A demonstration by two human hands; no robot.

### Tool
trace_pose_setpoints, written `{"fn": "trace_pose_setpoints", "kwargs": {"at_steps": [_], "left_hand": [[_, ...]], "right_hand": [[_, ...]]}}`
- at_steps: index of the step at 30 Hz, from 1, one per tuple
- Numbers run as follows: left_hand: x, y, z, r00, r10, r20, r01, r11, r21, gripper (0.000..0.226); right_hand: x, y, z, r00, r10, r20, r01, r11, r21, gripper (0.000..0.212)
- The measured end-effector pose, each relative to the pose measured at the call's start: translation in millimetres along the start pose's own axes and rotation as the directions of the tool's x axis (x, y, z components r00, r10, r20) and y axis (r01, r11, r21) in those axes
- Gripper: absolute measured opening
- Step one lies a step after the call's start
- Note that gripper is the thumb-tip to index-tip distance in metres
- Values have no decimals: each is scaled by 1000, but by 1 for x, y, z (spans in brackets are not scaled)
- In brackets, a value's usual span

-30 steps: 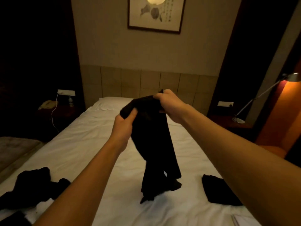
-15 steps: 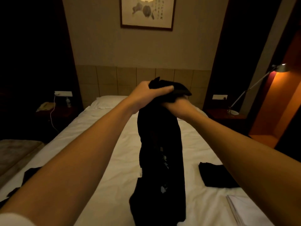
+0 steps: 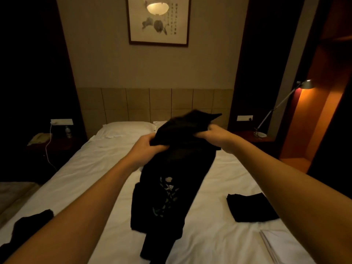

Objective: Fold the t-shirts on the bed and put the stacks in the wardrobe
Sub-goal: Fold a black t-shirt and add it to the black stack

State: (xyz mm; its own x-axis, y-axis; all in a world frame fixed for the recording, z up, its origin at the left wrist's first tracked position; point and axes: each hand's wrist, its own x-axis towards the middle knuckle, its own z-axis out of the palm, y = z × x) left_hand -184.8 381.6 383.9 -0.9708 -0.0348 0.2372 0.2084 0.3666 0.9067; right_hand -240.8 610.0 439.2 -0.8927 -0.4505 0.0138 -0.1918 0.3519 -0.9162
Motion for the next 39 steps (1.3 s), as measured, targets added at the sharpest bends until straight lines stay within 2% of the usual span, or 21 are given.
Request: {"fn": "trace_pose_setpoints", "kwargs": {"at_steps": [1,3,4,6,8,10,13,14,15,17,18,20,21,22,23,25,28,31,34,37,39], "left_hand": [[4,10,-7,999,49,-4,-48,995,89,31],[13,33,-12,989,142,33,-145,943,299,20],[17,44,-12,984,172,50,-178,904,388,15],[24,65,-8,971,217,98,-237,859,453,17],[27,82,-2,955,272,120,-297,849,438,35],[27,90,0,949,305,81,-307,828,470,39],[21,83,-8,958,286,-22,-242,848,472,38],[18,75,-13,972,230,-38,-194,887,418,39],[13,67,-18,990,138,-21,-124,942,313,38],[-2,46,-24,989,-73,131,72,997,15,35],[-11,33,-23,968,-151,201,163,986,-43,34],[-24,5,-22,943,-224,248,210,974,84,23],[-29,-8,-23,942,-242,231,196,959,204,10],[-33,-19,-26,948,-240,207,179,944,278,7],[-34,-29,-32,955,-248,163,187,930,317,20],[-36,-36,-45,964,-261,56,236,930,282,28],[-31,-22,-52,973,-229,-26,230,962,144,34],[-20,4,-52,976,-212,-46,216,970,114,33],[-17,30,-62,987,-139,-84,148,983,107,33],[-15,45,-75,993,-92,-75,105,975,196,25],[-13,53,-76,996,-49,-74,69,951,301,21]], "right_hand": [[1,-1,-5,999,52,5,-51,995,-86,38],[2,-9,-10,994,75,-77,-97,935,-341,85],[1,-19,-8,994,-11,-113,-44,884,-466,107],[-4,-41,6,964,-265,27,235,798,-555,117],[1,-56,20,929,-300,215,368,803,-469,113],[7,-59,28,940,-266,215,337,826,-451,102],[13,-56,31,946,-251,207,321,826,-463,45],[11,-57,34,941,-261,214,335,796,-504,27],[9,-59,36,934,-287,212,357,750,-558,20],[7,-61,38,914,-370,168,387,666,-637,25],[7,-59,38,909,-399,123,381,673,-634,24],[7,-55,33,904,-428,6,354,740,-573,23],[8,-53,28,906,-420,-52,330,778,-534,19],[10,-50,23,915,-388,-107,288,817,-499,12],[12,-45,18,924,-344,-168,232,853,-468,12],[16,-34,8,942,-197,-273,81,920,-384,24],[16,-15,5,974,-76,-213,7,952,-306,12],[6,-1,12,984,-125,-129,92,966,-240,4],[-2,7,2,977,-168,-130,137,966,-222,17],[-9,5,-18,983,-145,-109,115,963,-243,18],[-14,0,-24,994,-111,-22,102,959,-264,17]]}}
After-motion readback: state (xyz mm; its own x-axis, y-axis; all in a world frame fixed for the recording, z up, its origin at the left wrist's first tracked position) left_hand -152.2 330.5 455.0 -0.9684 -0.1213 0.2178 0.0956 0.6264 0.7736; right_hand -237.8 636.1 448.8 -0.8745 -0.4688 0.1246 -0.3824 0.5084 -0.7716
